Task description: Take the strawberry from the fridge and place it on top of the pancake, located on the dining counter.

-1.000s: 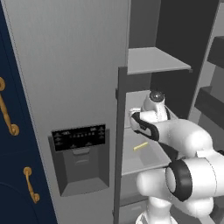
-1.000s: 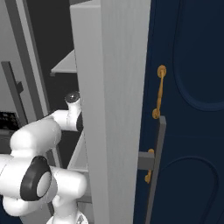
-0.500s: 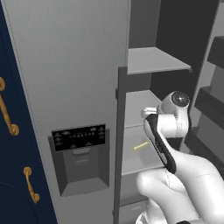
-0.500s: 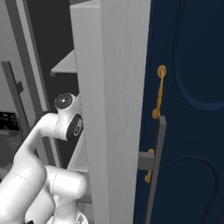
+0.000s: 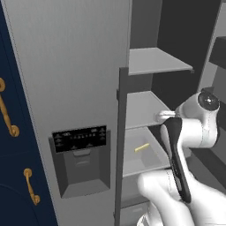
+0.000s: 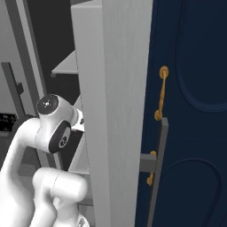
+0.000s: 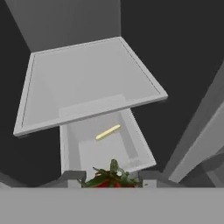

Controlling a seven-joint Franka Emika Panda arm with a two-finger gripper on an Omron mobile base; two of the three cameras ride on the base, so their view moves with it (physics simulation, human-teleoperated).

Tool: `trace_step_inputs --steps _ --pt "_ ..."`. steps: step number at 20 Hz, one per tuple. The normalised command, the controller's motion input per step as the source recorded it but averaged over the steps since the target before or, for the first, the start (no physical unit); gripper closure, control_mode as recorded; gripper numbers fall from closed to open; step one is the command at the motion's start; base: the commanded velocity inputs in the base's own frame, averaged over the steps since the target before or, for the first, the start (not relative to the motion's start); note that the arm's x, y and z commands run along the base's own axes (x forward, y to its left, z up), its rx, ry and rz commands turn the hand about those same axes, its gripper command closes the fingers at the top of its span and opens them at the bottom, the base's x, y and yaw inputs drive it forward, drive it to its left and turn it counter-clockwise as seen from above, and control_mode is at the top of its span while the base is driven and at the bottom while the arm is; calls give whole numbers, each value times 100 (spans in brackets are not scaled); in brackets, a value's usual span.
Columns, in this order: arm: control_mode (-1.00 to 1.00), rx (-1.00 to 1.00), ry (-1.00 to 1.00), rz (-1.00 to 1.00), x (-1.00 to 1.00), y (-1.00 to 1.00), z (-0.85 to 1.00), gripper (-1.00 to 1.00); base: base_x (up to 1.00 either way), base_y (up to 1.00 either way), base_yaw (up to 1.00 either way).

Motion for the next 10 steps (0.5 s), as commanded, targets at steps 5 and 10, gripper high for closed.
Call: trace_step_inputs --steps 5,10 --pt "-100 0 1 0 -81 8 31 100 0 0 0" --pt "-100 0 0 0 -23 3 3 100 0 0 0"
